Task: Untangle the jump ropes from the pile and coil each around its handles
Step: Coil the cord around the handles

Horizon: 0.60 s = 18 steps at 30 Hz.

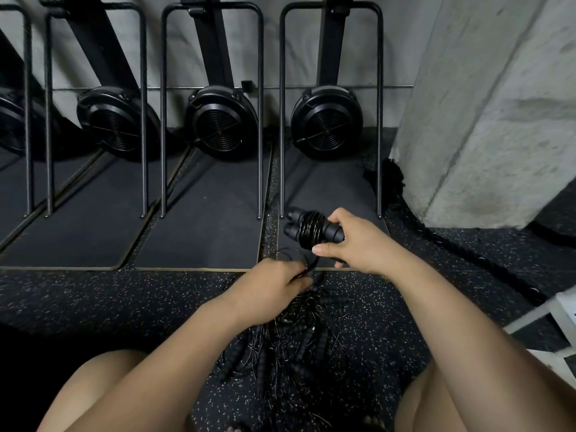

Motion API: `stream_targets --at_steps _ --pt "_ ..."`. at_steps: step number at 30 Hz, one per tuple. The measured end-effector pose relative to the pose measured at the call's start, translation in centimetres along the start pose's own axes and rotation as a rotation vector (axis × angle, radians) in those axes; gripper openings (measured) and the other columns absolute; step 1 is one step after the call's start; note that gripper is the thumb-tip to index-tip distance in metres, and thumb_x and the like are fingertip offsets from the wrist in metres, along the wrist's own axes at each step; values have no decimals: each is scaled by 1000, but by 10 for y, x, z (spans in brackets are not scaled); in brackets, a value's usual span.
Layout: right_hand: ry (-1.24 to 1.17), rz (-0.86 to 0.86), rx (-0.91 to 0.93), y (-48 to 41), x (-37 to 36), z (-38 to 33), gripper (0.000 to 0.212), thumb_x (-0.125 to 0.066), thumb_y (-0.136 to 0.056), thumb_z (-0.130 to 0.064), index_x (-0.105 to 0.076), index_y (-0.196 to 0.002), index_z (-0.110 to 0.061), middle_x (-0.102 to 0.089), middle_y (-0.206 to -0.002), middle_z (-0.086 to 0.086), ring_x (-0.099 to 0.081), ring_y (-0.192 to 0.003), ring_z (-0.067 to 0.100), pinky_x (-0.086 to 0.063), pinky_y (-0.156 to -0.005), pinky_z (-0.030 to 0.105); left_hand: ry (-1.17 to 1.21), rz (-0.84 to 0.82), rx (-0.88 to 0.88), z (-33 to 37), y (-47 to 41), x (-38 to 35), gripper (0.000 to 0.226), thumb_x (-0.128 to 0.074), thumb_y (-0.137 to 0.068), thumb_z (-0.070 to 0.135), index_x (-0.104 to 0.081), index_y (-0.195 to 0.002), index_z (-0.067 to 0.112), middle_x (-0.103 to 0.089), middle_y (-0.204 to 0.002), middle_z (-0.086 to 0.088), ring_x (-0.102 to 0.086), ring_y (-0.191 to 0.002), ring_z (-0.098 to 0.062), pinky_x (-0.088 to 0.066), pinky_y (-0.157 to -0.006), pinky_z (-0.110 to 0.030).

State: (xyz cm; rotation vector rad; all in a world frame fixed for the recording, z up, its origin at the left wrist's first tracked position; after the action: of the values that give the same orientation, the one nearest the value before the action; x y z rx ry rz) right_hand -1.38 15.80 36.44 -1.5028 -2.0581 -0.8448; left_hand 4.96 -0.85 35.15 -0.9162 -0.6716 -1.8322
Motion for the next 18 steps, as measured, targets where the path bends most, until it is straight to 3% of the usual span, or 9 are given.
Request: stream_targets --at_steps 3,5,8,11,13,16,18 --pt "180 -64 1 0 -10 3 45 -85 -92 -37 -50 -118 -29 -70 -103 -3 -76 -65 10 -54 -55 27 -39 42 -78 6 3 11 19 -63 -107 33 -64 -89 28 -52 -64 14 -54 -60 6 -35 -55 -14" --pt "249 -134 -11 1 -21 4 43 -84 -92 -35 -49 -117 -29 -69 -103 -4 -77 -67 12 -52 -56 27 -68 74 -111 5 2 20 19 -66 -105 37 -65 -87 32 -61 -69 10 -57 -66 -3 -36 -57 -18" --pt "269 -280 -34 5 -43 6 39 -79 -97 -32 -47 -118 -26 -68 -108 -4 -77 -71 15 -51 -57 28 -36 112 -154 0 0 31 16 -73 -100 38 -69 -86 31 -65 -79 13 -60 -76 -4 -44 -67 -23" --pt "256 -459 -25 15 -61 5 46 -73 -103 -29 -41 -135 -23 -60 -113 -6 -74 -72 12 -53 -54 26 65 131 -151 -7 0 38 14 -80 -93 38 -75 -85 28 -68 -83 14 -65 -80 -4 -48 -71 -23" --pt "240 -599 -8 25 -70 1 54 -70 -105 -27 -37 -147 -17 -61 -119 -6 -78 -82 16 -56 -58 24 150 109 -121 -10 0 39 13 -85 -89 37 -78 -85 27 -71 -85 13 -68 -81 -7 -53 -74 -28" --pt "183 -752 47 42 -77 -8 44 -68 -106 -21 -43 -142 -24 -70 -128 2 -78 -91 19 -57 -61 22 245 32 -82 -14 -2 37 14 -88 -85 37 -80 -86 25 -75 -87 8 -71 -83 -12 -55 -81 -35" --pt "140 -830 94 52 -79 -16 46 -69 -106 -18 -45 -145 -26 -73 -125 0 -77 -92 19 -58 -64 25 342 -47 -57 -19 -3 32 15 -89 -84 34 -80 -86 22 -76 -85 4 -70 -80 -13 -54 -78 -33"
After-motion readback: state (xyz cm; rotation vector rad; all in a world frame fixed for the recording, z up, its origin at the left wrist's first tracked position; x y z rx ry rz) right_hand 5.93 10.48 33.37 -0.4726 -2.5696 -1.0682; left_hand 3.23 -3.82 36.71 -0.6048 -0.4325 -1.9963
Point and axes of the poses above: each hand's wrist, its own y-axis away from the middle knuckle, its own x-axis out of the back of the hand, z = x × y, the point moved 8 cm from there along -y, towards the middle knuckle
